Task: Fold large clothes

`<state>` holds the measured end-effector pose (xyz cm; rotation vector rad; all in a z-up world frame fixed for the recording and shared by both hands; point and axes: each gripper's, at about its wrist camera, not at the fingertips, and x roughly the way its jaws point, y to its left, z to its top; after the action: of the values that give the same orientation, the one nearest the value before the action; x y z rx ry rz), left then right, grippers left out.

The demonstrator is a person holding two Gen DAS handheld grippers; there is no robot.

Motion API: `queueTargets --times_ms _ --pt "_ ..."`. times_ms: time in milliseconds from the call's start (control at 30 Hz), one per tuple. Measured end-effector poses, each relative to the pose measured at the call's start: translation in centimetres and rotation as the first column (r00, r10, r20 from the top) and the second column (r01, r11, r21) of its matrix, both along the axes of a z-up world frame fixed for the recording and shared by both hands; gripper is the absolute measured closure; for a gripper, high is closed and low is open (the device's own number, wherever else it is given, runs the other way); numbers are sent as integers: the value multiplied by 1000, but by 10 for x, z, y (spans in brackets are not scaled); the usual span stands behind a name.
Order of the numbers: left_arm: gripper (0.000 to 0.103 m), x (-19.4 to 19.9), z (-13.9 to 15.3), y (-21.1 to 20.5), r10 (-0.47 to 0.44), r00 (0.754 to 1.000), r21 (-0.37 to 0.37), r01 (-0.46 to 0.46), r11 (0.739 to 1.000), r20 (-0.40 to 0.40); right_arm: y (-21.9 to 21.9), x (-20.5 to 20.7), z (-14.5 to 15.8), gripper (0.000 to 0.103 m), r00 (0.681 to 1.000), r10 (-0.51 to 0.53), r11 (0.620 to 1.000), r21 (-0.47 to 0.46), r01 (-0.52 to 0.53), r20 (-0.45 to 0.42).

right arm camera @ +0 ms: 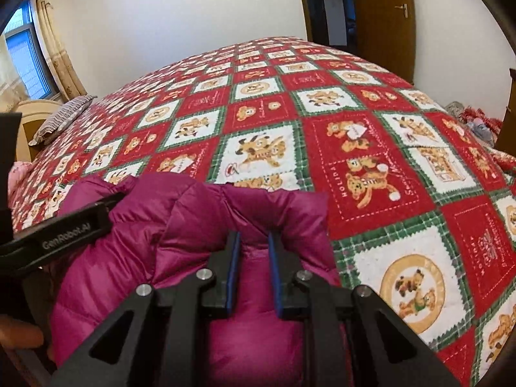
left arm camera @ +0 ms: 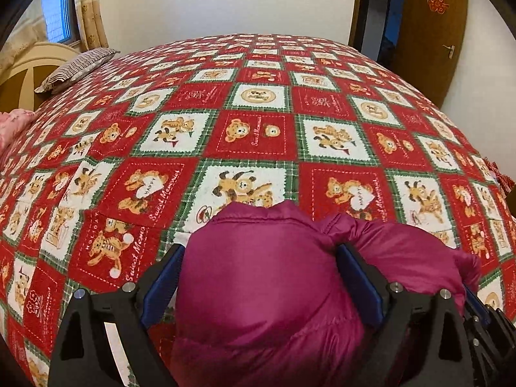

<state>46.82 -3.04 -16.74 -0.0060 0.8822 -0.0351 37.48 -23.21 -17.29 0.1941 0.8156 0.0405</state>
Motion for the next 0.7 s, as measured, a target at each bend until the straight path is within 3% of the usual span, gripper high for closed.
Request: queueTargets --times_ms 200,367,700 --pt "8 4 -5 0 9 1000 4 -9 1000 -11 1 9 0 83 1000 5 1000 -22 -6 -18" --pt "8 6 -6 1 23 1000 0 -23 1000 -17 15 27 2 83 998 43 987 -154 -48 -38" --pt "8 6 -5 5 24 999 -24 -25 999 -29 4 26 -2 83 999 47 997 -66 -48 -20"
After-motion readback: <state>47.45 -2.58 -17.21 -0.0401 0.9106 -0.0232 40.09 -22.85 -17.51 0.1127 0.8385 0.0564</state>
